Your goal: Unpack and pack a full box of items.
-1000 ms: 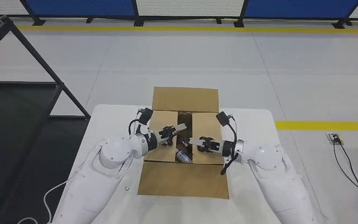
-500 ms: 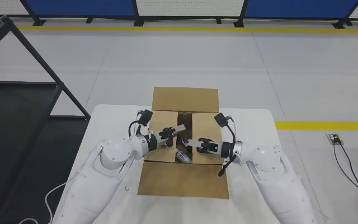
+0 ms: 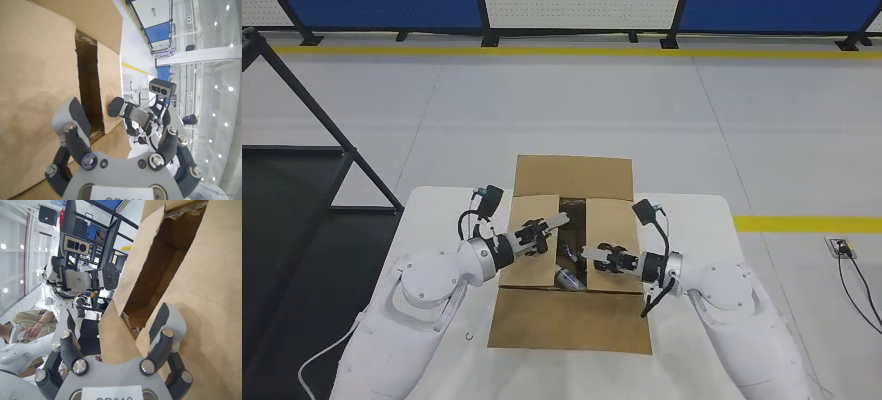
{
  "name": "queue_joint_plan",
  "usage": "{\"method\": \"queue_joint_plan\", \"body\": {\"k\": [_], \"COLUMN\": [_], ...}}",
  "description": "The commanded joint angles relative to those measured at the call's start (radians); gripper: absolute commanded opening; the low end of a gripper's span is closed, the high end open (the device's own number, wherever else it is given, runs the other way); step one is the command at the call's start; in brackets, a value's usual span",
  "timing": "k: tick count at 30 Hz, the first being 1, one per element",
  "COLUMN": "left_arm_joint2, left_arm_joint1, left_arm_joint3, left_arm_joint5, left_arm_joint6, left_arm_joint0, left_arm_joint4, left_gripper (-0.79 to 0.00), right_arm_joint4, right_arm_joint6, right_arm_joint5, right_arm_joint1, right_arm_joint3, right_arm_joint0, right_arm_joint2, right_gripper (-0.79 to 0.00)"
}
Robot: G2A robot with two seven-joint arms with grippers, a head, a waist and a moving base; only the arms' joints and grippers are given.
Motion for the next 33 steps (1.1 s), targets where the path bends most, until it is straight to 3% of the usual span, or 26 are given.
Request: {"method": "queue_joint_plan", "body": {"k": [1, 5, 9, 15, 22, 31, 33], "left_arm_joint2": [-0.029, -0.110, -0.236, -0.459, -0.698, -0.698, -0.682], "left_arm_joint1": [0.006, 0.021, 0.042, 0.080, 0.105, 0.105, 0.104], "left_arm_joint3": [-0.045, -0.136, -0.213, -0.263, -0.257, -0.257, -0.260], "left_arm_joint5": [0.001, -0.013, -0.087, -0.277, -0.381, -0.381, -0.376], "left_arm_joint6": [0.002, -0.006, -0.065, -0.317, -0.560, -0.560, -0.549], "left_arm_joint0": [0.021, 0.079, 0.169, 0.332, 0.508, 0.508, 0.510], "left_arm_joint4": [0.000, 0.003, -0.003, -0.056, -0.267, -0.267, -0.287], "left_gripper": [0.000, 0.000, 0.000, 0.000, 0.000, 0.000, 0.000], "right_arm_joint4": [0.027, 0.099, 0.153, 0.222, 0.239, 0.242, 0.240], "right_arm_joint6": [0.010, 0.039, 0.021, -0.138, -0.145, -0.150, -0.201], "right_arm_joint5": [-0.017, -0.054, -0.065, -0.069, -0.067, -0.064, -0.054], "right_arm_joint1": [0.004, 0.012, 0.019, 0.013, 0.012, 0.011, 0.008], "right_arm_joint3": [-0.010, -0.028, -0.021, 0.079, 0.117, 0.118, 0.134], "right_arm_joint0": [-0.009, -0.028, -0.032, 0.000, 0.019, 0.019, 0.033], "right_arm_joint2": [0.014, 0.048, 0.084, 0.102, 0.099, 0.098, 0.094], "right_gripper": [0.000, 0.000, 0.000, 0.000, 0.000, 0.000, 0.000]}}
